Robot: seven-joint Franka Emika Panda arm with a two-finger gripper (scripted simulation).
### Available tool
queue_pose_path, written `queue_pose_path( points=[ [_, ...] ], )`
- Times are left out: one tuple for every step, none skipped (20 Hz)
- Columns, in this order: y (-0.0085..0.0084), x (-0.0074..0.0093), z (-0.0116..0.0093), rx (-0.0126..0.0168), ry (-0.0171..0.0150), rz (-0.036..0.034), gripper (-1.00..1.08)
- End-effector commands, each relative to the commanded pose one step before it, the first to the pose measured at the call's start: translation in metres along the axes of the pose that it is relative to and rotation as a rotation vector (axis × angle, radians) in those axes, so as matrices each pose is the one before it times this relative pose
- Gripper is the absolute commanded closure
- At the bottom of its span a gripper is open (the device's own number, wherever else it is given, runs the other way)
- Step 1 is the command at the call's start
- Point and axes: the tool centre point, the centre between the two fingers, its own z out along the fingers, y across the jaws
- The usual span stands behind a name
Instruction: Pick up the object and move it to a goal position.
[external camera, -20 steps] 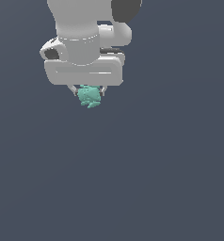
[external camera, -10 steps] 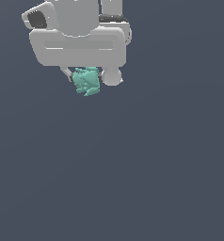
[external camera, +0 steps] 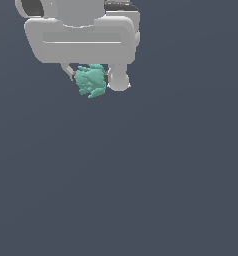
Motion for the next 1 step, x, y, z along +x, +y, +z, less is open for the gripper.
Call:
queue_pose_path(
  points=[
    [0.00008,0.00032,-0.00006,-0.00001,-0.00035,0.00009,1.08]
  ],
)
